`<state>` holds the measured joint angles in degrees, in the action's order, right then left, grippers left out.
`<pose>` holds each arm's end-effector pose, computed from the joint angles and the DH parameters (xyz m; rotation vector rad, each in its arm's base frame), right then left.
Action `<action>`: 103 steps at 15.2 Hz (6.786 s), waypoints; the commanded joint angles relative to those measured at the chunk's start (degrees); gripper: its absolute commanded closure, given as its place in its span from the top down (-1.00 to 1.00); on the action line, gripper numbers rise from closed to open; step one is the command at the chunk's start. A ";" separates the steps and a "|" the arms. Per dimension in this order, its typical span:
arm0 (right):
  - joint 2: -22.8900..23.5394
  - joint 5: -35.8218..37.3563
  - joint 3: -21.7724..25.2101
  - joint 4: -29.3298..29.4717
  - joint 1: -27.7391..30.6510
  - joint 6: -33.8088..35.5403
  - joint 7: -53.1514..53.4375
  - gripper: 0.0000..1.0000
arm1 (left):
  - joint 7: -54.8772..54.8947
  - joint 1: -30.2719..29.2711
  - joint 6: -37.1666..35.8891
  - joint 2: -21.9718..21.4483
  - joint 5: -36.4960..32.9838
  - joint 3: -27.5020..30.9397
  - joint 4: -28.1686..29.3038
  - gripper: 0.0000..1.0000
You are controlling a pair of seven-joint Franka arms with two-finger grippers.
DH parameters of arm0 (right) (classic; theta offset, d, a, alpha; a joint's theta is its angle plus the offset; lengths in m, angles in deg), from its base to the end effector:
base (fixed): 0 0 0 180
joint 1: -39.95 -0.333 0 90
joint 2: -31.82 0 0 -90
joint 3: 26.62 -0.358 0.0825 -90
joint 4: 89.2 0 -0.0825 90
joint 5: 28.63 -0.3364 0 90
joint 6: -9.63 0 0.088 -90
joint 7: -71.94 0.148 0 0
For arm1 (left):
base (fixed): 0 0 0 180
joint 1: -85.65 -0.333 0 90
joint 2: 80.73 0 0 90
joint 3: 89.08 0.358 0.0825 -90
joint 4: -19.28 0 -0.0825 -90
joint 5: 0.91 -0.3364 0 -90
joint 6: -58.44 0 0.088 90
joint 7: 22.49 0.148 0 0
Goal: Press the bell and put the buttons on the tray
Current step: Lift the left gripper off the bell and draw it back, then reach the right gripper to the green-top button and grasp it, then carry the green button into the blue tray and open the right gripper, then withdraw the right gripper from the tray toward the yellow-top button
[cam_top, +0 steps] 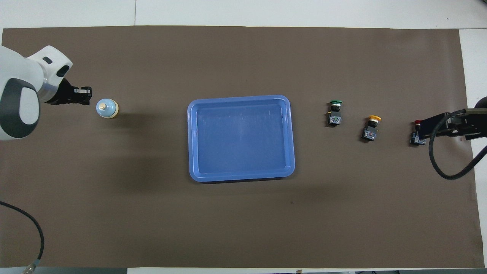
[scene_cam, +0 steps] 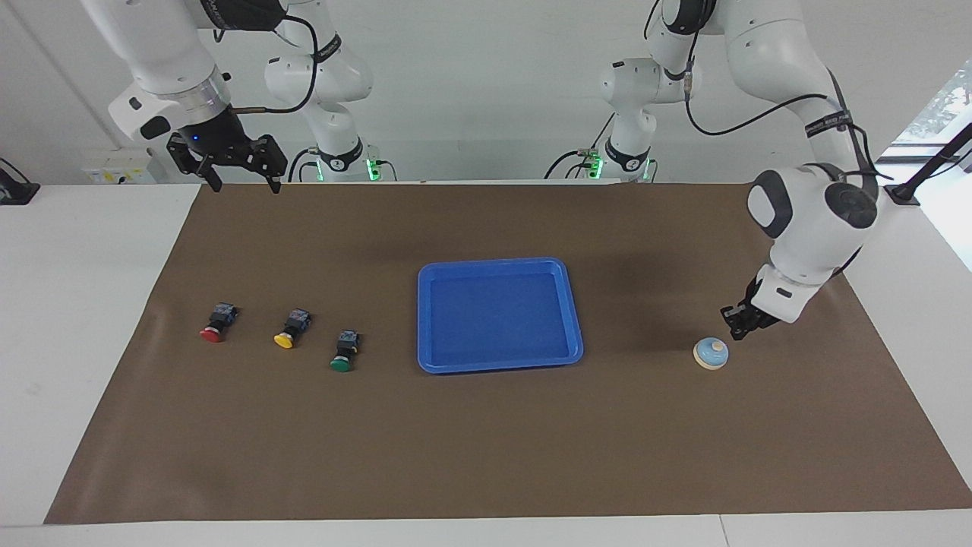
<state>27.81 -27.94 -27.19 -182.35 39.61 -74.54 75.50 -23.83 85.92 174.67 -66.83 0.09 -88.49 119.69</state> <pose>0.4672 0.0057 0.6284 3.1217 -0.0734 -0.1346 0.5995 0.0012 0.4524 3.1270 0.0564 0.0522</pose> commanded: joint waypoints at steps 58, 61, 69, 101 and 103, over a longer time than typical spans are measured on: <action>24.83 0.19 -1.01 -20.58 -7.49 -54.78 11.21 -1.00 | -0.24 0.17 -26.40 -17.24 -0.21 -0.41 -4.79 1.00; 24.57 0.19 -1.01 -19.62 -7.58 -52.94 11.13 -1.00 | -0.24 0.17 -26.40 -17.33 -0.21 -0.41 -4.79 1.00; 23.60 -0.51 -1.01 -8.53 -22.06 -38.86 25.43 -1.00 | -0.24 0.17 -26.40 -17.24 -0.21 -0.41 -4.79 1.00; 14.03 -0.25 -0.22 -17.75 -4.60 -36.40 16.06 1.00 | -0.24 0.17 -26.40 -17.24 -0.21 -0.41 -4.79 1.00; 12.97 -0.16 -0.22 -21.00 -2.40 -37.98 15.61 1.00 | -0.24 0.17 -26.40 -17.24 -0.21 -0.41 -4.79 1.00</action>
<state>42.91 -28.06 -26.74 -198.98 35.20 -110.58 92.05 -23.81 86.10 148.89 -83.68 0.09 -88.98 115.40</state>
